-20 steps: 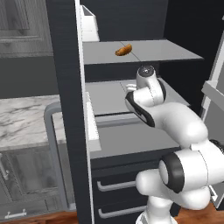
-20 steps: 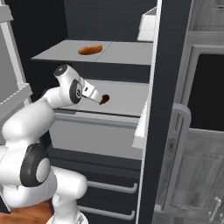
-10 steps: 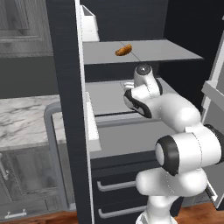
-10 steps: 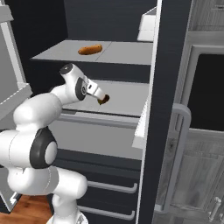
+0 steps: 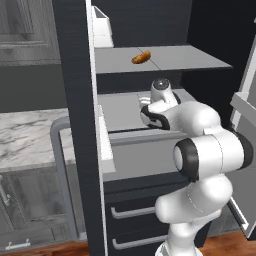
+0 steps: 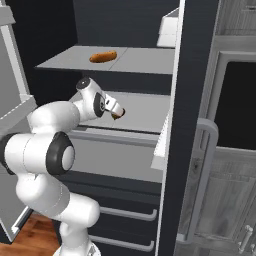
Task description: Pick sweet potato from the fridge and place it on the plate on the counter.
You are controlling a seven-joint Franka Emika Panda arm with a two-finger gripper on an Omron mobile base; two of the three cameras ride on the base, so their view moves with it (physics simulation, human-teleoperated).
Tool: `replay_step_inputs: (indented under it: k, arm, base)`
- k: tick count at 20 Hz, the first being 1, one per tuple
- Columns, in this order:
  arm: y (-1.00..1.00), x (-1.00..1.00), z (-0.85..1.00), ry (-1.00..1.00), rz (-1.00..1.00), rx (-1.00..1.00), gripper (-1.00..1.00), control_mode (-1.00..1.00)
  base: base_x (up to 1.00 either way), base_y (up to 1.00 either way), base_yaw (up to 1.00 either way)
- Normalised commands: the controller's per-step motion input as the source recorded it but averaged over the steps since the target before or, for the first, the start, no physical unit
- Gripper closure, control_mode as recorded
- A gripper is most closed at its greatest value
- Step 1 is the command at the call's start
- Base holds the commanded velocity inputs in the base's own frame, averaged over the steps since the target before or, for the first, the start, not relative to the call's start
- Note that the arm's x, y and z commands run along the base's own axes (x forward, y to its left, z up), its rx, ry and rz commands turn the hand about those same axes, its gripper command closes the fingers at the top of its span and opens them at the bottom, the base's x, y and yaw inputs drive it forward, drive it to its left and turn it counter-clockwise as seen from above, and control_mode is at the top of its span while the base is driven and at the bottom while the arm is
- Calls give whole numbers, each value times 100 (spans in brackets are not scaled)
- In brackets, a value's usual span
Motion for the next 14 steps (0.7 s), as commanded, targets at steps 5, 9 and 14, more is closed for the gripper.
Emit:
replay_step_inputs:
  k: [5, 9, 14]
  arm:
    - [0, 41, -6, 0, 3, 0, -100, -100]
    - [0, 51, -11, 1, 0, 0, -100, -100]
    - [0, 45, -21, 0, 0, 0, -100, -100]
  base:
    - [0, 0, 0]
    - [0, 0, 0]
    - [0, 0, 0]
